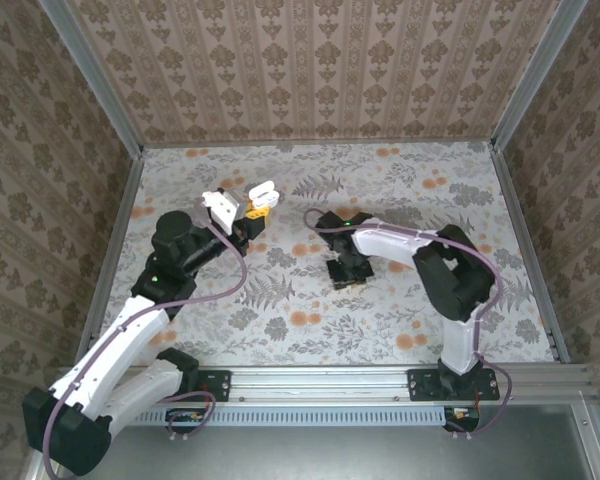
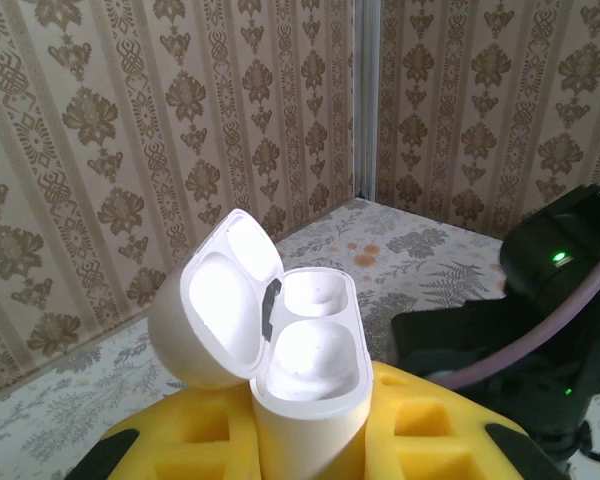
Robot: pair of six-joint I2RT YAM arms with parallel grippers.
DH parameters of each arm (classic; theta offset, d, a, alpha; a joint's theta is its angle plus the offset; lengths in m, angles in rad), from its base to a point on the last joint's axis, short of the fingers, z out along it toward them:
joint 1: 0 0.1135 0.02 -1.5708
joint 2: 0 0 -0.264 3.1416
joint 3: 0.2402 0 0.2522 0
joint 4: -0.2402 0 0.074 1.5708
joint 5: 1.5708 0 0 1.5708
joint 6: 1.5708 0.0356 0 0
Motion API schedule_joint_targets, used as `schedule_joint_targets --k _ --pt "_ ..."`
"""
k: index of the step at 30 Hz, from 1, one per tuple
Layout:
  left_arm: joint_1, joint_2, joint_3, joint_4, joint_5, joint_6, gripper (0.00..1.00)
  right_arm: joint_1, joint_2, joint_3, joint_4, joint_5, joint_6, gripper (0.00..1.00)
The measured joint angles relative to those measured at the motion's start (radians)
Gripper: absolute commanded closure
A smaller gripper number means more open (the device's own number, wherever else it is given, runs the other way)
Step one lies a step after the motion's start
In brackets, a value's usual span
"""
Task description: Insert wireless bluetooth earbuds into charging case
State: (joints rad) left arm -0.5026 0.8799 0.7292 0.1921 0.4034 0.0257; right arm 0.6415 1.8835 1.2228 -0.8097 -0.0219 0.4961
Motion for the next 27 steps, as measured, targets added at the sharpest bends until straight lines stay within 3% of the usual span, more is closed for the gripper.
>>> schedule_joint_targets --k 9,27 --pt "-0.001 0.019 0.0 0.025 0.005 -0.007 0.89 -0.025 -0.037 -0.058 0.033 0.008 0.09 0.61" --pt "-0.001 0.023 0.0 0.03 0.004 -0.007 0.89 -0.021 0.017 0.013 -0.05 0.019 -0.056 0.6"
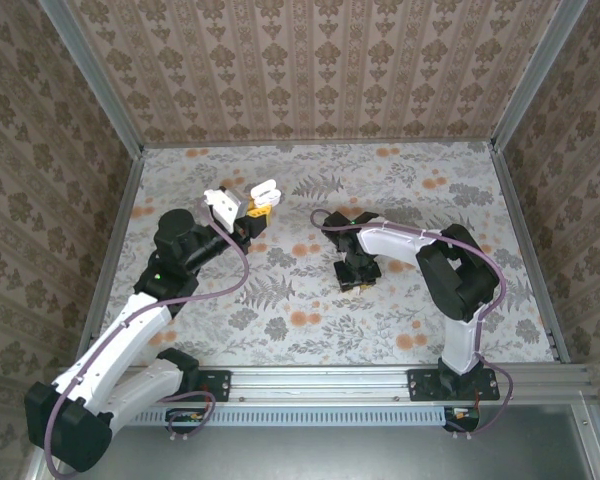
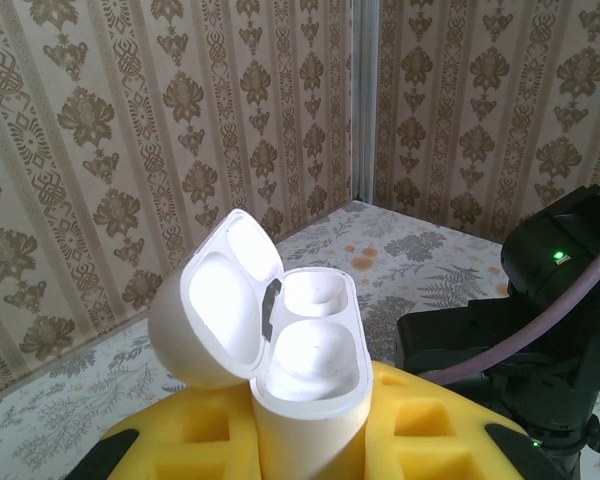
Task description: Insert wireless bluetooth earbuds into charging case
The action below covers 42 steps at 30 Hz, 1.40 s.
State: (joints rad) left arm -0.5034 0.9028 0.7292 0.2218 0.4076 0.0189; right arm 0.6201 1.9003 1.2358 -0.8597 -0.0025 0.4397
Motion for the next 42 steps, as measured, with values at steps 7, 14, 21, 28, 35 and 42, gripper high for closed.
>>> schedule_joint_targets --k 7,14,21,28,35,42 --pt "0.0 0.004 0.0 0.005 0.0 0.0 0.89 0.0 0.0 0.002 0.0 0.019 0.001 0.63" --pt "0.0 0.004 0.0 0.009 0.0 0.0 0.89 0.0 0.003 0.005 0.0 0.018 0.0 0.65" --pt "0.0 0.004 0.0 0.009 0.0 0.0 0.89 0.0 0.005 0.007 0.0 0.018 -0.001 0.68" --pt "0.0 0.017 0.0 0.01 0.007 -0.001 0.89 0.0 0.002 0.007 0.0 0.022 0.001 0.7" --pt "-0.016 0.105 0.0 0.031 0.021 -0.019 0.89 0.0 -0.138 0.006 0.011 0.061 0.001 0.7" --pt "-0.06 0.213 0.0 0.082 0.035 -0.026 0.89 0.0 -0.375 0.073 0.053 0.097 -0.016 0.71"
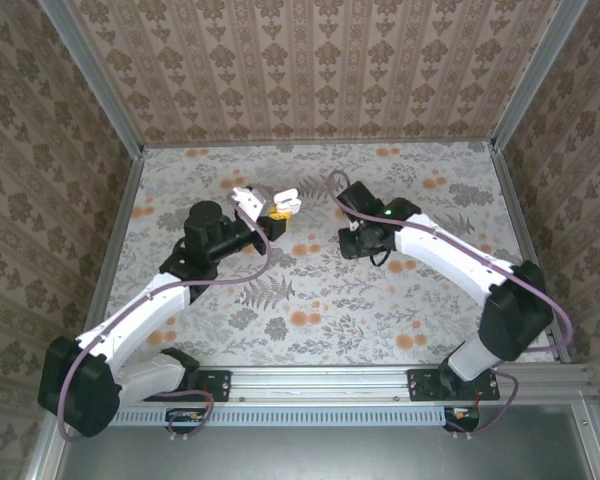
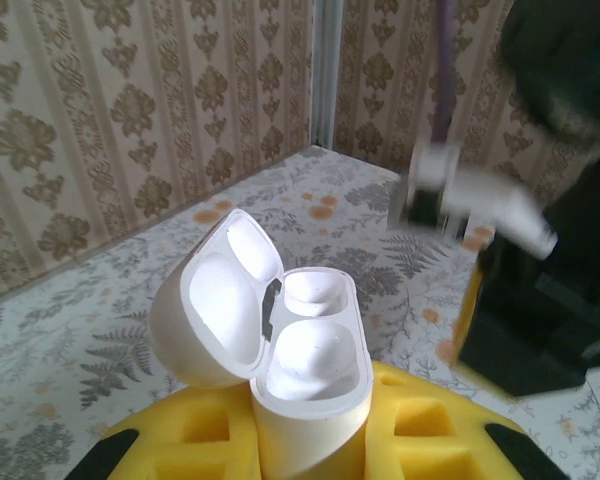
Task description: Insert wireless bluetooth earbuds into charging case
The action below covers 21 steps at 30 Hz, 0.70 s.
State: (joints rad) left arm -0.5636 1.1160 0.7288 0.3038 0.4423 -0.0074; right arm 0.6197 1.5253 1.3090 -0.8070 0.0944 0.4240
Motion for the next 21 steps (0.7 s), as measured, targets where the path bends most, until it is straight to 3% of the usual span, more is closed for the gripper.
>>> schedule_joint_targets --k 8,21 --pt "-0.048 0.064 0.0 0.051 0.011 0.0 0.89 0.026 -0.184 0.049 0.13 0.02 -0.053 0.71" --pt "-0.084 0.082 0.014 0.094 0.045 0.0 0.89 0.072 -0.175 0.098 0.308 0.011 -0.113 0.71"
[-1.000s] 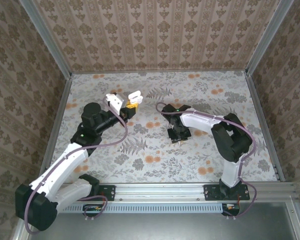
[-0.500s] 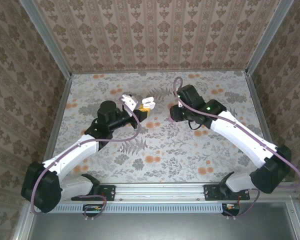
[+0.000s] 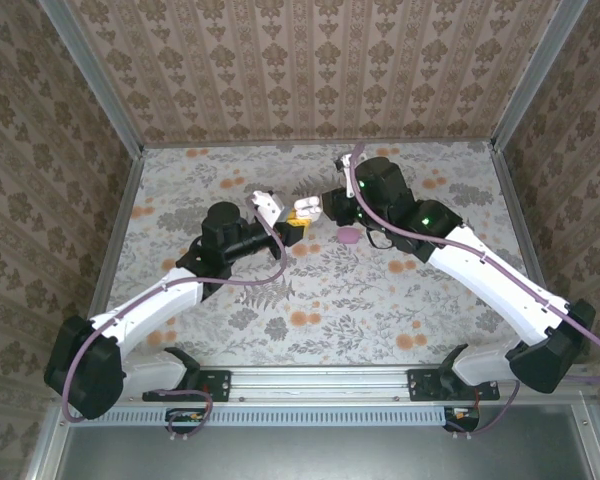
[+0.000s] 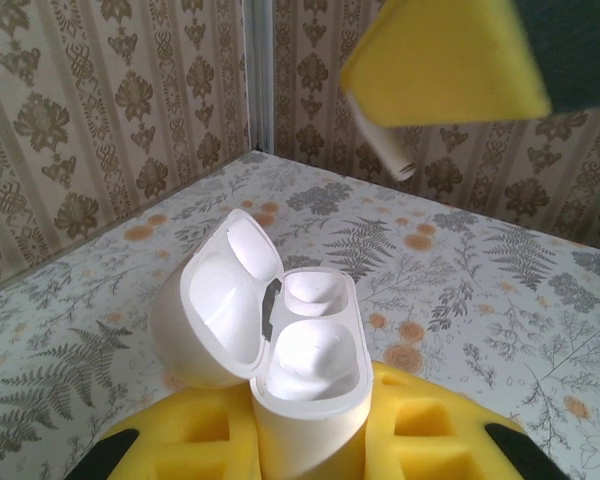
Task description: Insert wireless bluetooth earbuds into charging case
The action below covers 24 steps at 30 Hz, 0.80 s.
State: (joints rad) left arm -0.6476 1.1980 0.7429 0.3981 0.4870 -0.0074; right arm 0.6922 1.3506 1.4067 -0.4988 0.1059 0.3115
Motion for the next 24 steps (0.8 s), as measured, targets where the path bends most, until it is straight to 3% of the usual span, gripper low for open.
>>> schedule_joint_targets --k 24 --pt "0.0 0.0 0.018 -0.001 0.014 0.0 0.89 0.006 0.026 0.0 0.079 -0.055 -0.01 0.72"
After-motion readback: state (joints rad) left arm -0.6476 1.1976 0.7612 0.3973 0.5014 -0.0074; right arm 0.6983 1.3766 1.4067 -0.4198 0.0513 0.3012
